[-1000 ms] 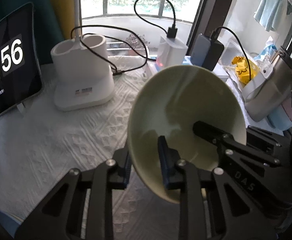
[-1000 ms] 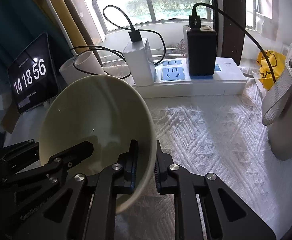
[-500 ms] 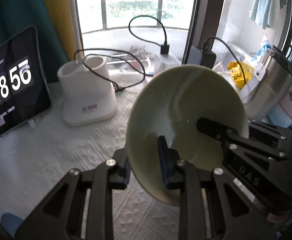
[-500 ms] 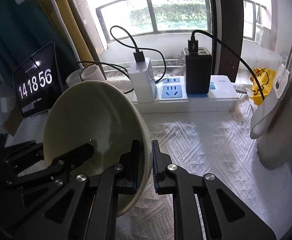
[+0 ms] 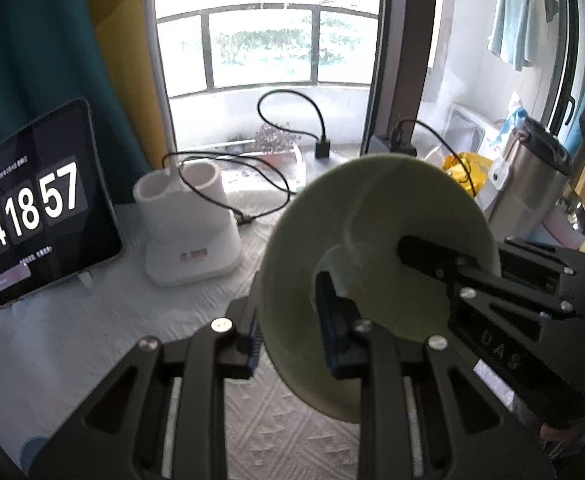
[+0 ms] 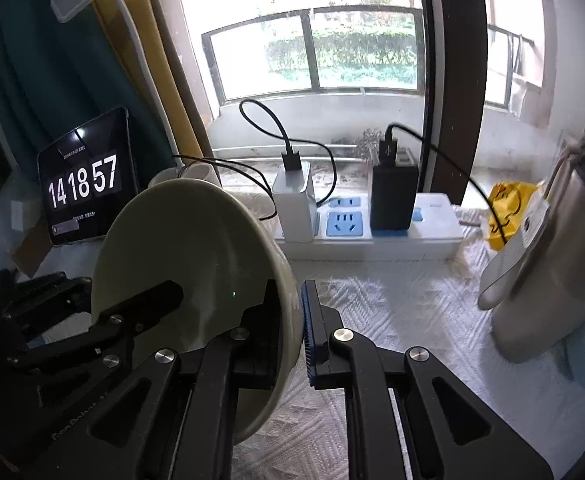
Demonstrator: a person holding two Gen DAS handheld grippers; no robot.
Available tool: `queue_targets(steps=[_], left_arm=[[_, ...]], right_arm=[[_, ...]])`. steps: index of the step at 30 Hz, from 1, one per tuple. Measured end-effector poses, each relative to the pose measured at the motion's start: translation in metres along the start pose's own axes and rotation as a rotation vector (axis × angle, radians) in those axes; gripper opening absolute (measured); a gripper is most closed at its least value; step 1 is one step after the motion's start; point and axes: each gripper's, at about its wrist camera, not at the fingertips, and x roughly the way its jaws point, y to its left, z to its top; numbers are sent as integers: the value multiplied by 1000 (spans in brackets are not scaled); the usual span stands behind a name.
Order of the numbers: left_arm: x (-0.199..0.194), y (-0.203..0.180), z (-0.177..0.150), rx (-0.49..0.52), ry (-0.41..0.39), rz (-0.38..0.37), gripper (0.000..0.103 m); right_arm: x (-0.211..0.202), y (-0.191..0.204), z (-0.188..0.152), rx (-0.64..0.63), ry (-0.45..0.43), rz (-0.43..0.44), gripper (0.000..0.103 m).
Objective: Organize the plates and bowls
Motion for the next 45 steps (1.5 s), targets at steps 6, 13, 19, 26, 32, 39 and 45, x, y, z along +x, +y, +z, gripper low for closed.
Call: queue_targets(steps=[6, 13, 19, 26, 32, 39, 45], left_arm=[[-16, 2, 1, 6, -24, 0, 24], [-32, -7, 4, 28, -64, 7, 24], [-49, -8, 8, 28, -91, 9, 24], [-67, -13, 7, 33, -122, -7, 24], [-91, -18, 2, 31, -154, -11, 24], [-117, -17, -4, 33, -170, -24, 24], [-133, -18, -14, 39, -171, -48, 24]], right_arm=[[-13, 8, 5, -38, -29, -3, 11], [-34, 11, 14, -66, -56, -16, 11], [-49, 14, 17, -49, -60, -22, 11], [-71, 16, 17, -13, -61, -9, 11], [-92, 21, 17, 15, -65, 6, 11], [-112, 29, 10, 49, -59, 24, 11], [-128, 34, 3, 62, -54, 17, 11]])
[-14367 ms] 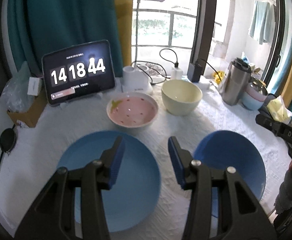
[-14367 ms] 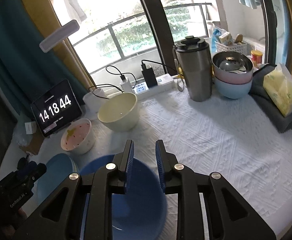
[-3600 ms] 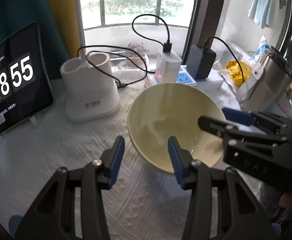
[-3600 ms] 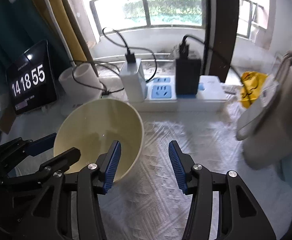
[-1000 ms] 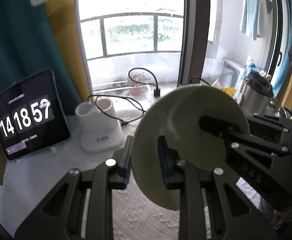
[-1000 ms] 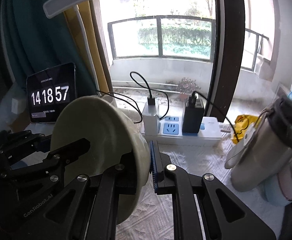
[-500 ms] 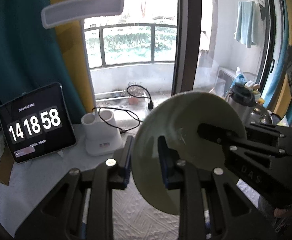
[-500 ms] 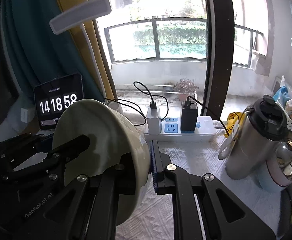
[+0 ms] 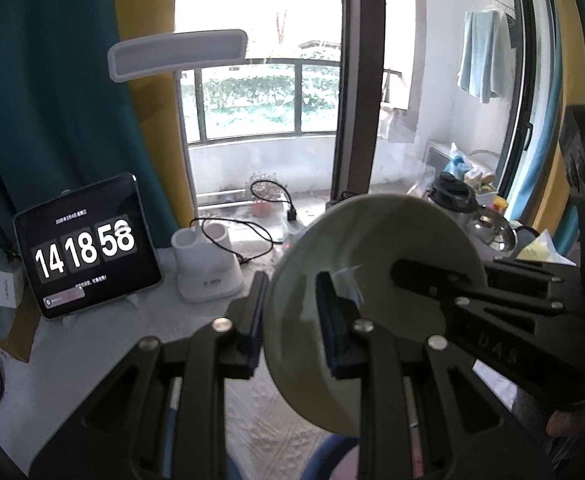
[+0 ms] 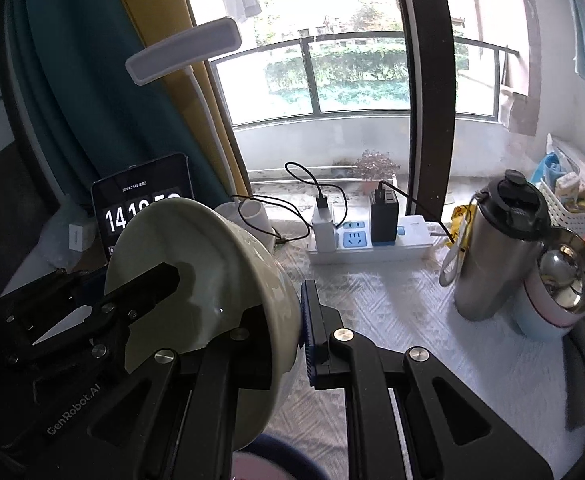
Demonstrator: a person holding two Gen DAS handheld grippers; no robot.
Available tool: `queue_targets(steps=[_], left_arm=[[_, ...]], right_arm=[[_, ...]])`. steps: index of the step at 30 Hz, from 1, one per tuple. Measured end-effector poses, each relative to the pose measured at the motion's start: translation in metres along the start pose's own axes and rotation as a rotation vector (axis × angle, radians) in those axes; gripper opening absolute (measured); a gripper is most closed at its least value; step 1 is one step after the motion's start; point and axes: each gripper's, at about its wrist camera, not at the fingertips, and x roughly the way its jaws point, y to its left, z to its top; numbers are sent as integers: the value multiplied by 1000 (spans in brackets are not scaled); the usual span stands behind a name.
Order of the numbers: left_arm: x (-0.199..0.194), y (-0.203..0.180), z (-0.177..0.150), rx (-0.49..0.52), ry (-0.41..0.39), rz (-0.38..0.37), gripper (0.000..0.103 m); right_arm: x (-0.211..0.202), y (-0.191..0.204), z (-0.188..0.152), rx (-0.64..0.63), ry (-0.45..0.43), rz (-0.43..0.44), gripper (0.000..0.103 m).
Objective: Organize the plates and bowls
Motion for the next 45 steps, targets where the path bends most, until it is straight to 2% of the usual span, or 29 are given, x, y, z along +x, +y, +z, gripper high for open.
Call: queue_targets(steps=[17, 45], left_arm=[[-35, -12, -28, 3, 12, -31, 24], [-55, -51, -79, 39, 87, -32, 24]], right_arm=[[-36, 11, -34, 33, 8, -8, 12], [-64, -9, -94, 98, 55, 36, 13]])
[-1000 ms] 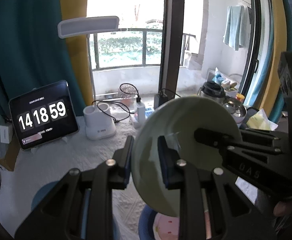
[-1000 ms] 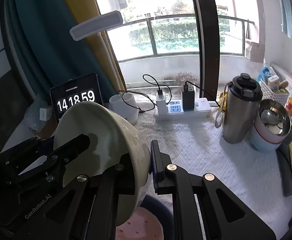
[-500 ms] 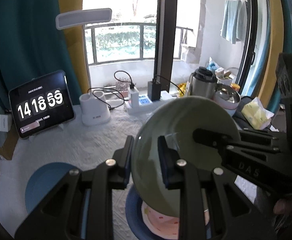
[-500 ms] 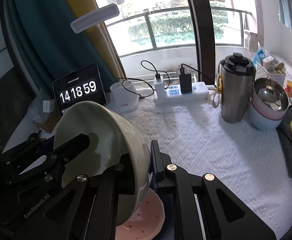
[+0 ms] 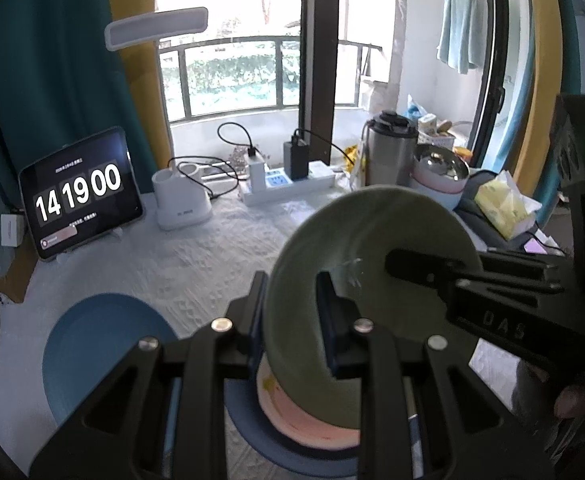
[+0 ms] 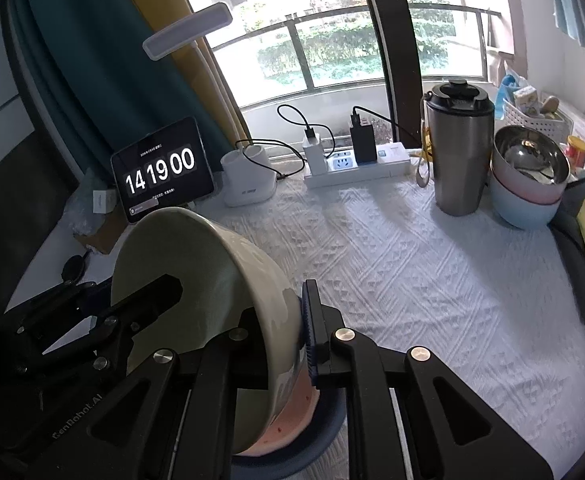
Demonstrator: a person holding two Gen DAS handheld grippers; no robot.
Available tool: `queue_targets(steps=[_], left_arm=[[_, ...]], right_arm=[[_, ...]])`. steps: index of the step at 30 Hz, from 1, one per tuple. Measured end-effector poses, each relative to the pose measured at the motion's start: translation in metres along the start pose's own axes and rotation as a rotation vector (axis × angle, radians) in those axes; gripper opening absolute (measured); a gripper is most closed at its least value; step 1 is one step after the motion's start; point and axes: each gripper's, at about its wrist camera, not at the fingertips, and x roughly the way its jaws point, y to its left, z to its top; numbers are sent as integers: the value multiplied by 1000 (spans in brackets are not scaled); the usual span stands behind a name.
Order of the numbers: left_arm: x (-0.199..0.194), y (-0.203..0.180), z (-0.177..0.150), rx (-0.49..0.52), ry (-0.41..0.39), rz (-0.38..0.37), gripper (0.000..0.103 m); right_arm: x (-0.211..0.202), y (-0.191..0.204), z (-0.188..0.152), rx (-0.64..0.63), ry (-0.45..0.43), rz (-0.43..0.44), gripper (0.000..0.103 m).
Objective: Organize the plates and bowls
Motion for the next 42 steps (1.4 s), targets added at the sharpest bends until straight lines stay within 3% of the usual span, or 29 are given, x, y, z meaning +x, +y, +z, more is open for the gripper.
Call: queue_targets(steps=[27, 42], left_arm=[[17, 4, -43, -10, 126, -3, 24], [34, -6, -54, 43, 184, 56, 24]], right_arm=[[19, 2, -33, 9, 108, -5, 14], [30, -3, -44, 12, 132, -20, 15]])
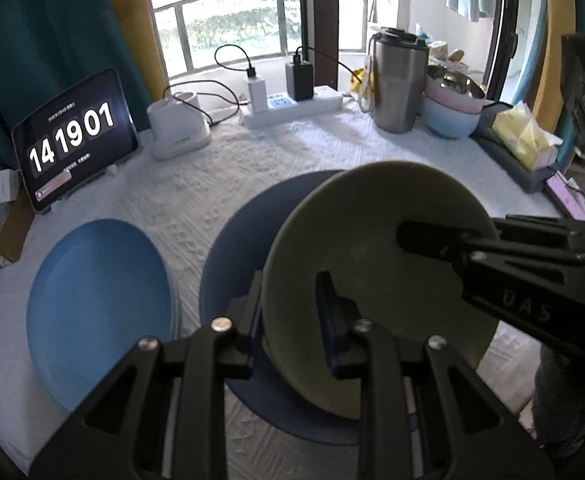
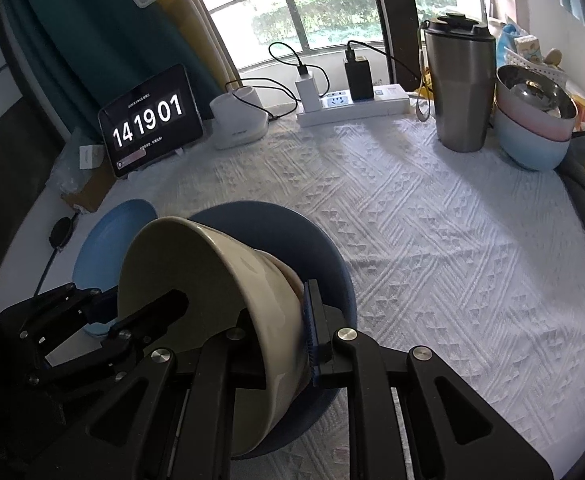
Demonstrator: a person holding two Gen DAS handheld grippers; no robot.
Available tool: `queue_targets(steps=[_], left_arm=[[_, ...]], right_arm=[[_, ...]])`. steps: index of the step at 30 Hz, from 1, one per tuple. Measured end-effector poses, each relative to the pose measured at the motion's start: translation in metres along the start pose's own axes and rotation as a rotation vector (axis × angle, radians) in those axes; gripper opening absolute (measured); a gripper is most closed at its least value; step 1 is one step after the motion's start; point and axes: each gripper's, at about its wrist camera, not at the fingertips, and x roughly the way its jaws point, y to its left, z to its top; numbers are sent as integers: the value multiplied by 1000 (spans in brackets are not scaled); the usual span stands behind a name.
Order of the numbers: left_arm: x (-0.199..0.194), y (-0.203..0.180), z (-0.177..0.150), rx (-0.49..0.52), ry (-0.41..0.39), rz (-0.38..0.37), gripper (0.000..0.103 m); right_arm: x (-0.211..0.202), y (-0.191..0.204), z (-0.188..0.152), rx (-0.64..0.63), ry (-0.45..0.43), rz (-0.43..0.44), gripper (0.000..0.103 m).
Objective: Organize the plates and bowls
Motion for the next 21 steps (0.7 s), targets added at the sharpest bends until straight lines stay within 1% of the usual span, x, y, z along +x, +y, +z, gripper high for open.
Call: queue_targets(steps=[5, 8, 10, 15, 18, 21], left_arm=[[4, -6, 3, 16, 13, 37, 24], [6, -9, 4, 33, 16, 71, 24], [7, -9, 4, 38, 21, 85, 24], [13, -9, 5, 35, 35, 111, 24], [20, -9, 3, 30, 62, 113, 24], [25, -10, 2, 33, 71, 138, 24]], right_arm=[[-1, -1, -3, -6, -13, 1, 15], [-1, 3, -4, -27, -18, -7, 19], [-1, 4, -5, -37, -20, -7, 19], [1, -1, -3, -35, -17, 20, 19], [3, -2, -2, -35, -6, 18, 20], [5, -5, 0, -26, -5, 41, 21]])
